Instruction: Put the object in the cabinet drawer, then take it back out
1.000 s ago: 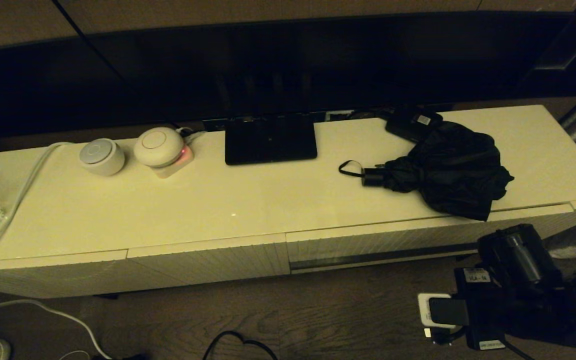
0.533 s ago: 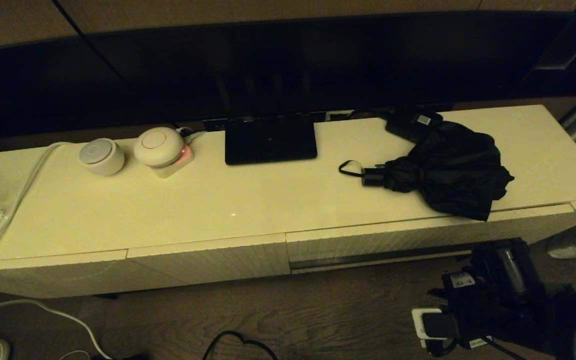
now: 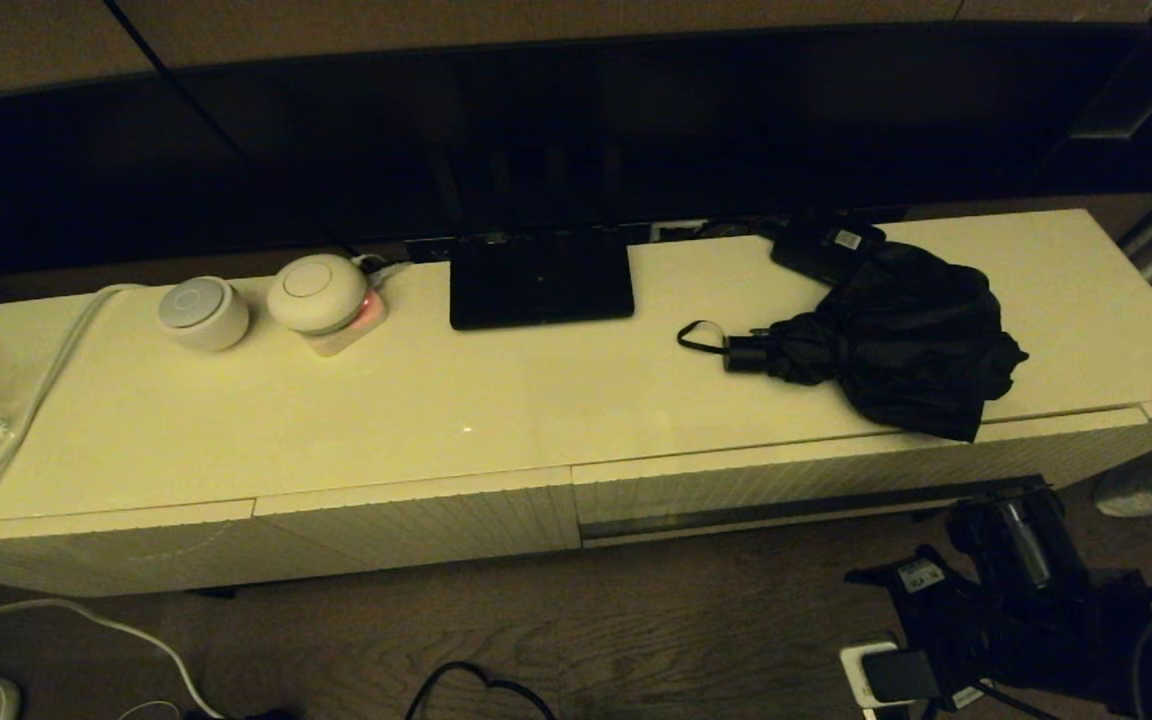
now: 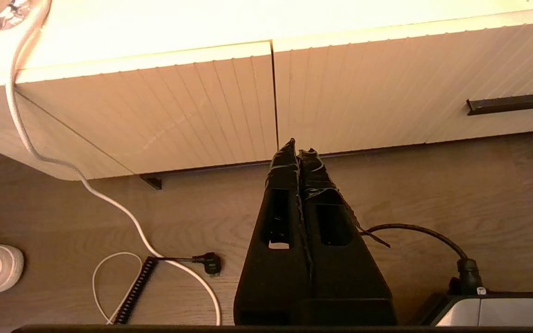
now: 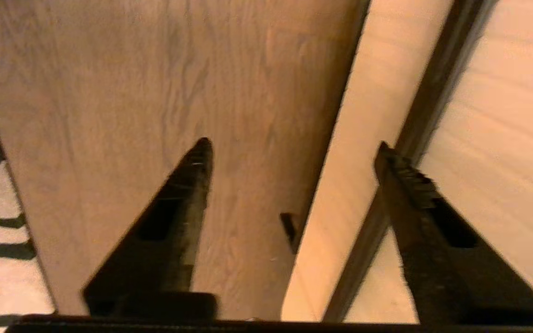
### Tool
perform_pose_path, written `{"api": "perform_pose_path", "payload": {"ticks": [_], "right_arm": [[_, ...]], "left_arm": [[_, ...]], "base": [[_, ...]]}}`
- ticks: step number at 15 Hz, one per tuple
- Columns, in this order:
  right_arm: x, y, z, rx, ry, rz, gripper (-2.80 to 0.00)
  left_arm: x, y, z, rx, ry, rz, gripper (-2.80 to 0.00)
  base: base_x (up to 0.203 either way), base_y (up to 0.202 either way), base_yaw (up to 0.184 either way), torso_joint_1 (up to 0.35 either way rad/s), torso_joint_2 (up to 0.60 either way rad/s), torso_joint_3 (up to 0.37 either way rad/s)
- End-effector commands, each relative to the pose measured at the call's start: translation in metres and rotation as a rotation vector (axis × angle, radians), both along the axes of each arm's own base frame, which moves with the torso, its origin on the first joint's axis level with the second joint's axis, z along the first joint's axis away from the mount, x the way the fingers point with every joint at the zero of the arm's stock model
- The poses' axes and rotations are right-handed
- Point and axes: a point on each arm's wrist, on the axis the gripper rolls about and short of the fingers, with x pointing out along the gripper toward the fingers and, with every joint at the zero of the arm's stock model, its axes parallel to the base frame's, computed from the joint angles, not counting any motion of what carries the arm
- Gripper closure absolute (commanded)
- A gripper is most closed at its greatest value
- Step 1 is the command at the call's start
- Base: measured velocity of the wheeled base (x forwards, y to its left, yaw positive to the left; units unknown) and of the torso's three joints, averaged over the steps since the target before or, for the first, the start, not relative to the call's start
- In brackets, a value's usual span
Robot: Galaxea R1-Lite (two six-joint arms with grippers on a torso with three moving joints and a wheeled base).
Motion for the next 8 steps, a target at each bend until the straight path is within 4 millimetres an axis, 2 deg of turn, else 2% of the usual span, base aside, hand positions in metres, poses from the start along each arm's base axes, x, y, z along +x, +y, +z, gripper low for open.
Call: {"api": "perform_pose_path", "payload": {"ticks": [1, 8], "right_arm": [[0.008, -0.003, -0.010, -0.012, 0.027, -0.014, -2.80], [0.047, -0.005, -0.021, -0.004, -0.003, -0.065, -2.80]], "left_arm": [[0.000, 0.000, -0.001, 0.000, 0.003, 0.001, 0.00], [0.000, 0.000, -0.001, 0.000, 0.003, 0.001, 0.00]], "base": [[0.000, 0.000, 0.000, 0.000, 0.00, 0.000], [0.000, 0.000, 0.000, 0.000, 0.00, 0.000]]}}
